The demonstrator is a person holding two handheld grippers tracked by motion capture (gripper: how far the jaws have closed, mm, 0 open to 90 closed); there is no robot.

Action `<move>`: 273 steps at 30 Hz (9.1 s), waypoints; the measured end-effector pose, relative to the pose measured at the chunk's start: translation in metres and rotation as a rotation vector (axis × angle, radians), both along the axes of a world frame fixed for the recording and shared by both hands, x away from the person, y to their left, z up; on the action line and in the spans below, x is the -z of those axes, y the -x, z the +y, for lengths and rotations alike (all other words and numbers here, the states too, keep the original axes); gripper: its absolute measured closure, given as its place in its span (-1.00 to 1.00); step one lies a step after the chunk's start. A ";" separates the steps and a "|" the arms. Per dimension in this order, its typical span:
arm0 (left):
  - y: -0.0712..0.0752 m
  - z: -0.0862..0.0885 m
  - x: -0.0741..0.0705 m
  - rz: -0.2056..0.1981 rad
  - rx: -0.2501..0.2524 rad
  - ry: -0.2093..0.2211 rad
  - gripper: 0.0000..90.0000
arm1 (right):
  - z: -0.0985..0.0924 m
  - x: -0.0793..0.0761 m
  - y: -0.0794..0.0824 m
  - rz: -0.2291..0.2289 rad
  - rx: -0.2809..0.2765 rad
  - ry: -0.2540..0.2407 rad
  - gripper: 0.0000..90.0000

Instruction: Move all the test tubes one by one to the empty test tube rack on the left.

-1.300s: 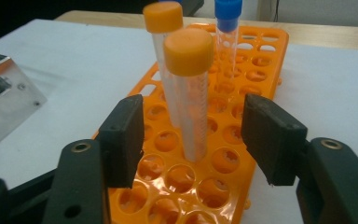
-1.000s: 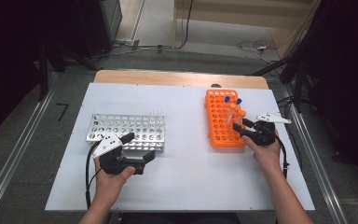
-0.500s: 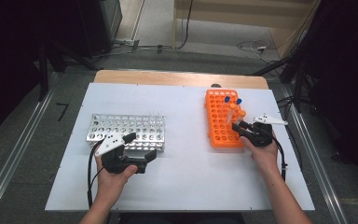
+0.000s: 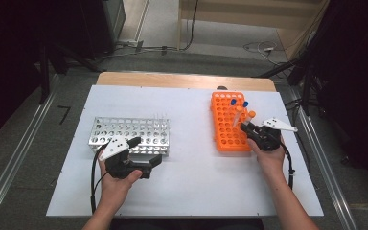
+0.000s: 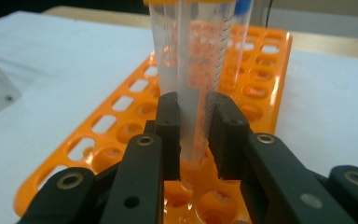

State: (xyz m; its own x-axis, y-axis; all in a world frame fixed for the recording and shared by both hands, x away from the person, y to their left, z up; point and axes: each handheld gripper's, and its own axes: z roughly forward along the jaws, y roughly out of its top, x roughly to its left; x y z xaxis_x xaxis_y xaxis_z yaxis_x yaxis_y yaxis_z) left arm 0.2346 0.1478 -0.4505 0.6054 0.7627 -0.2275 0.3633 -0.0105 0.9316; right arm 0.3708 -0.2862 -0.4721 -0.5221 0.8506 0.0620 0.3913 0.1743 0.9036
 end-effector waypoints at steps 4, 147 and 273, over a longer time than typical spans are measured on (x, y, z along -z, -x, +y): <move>0.001 -0.002 -0.001 -0.003 0.005 -0.003 -1.00 | -0.002 -0.010 0.006 -0.033 -0.009 -0.018 0.62; -0.121 0.029 -0.032 -0.016 -0.129 -0.066 0.67 | -0.046 -0.003 0.082 0.096 -0.242 0.009 -1.00; 0.010 -0.010 0.006 0.001 0.071 -0.008 -1.00 | 0.029 -0.035 0.044 -0.005 -0.170 -0.032 0.63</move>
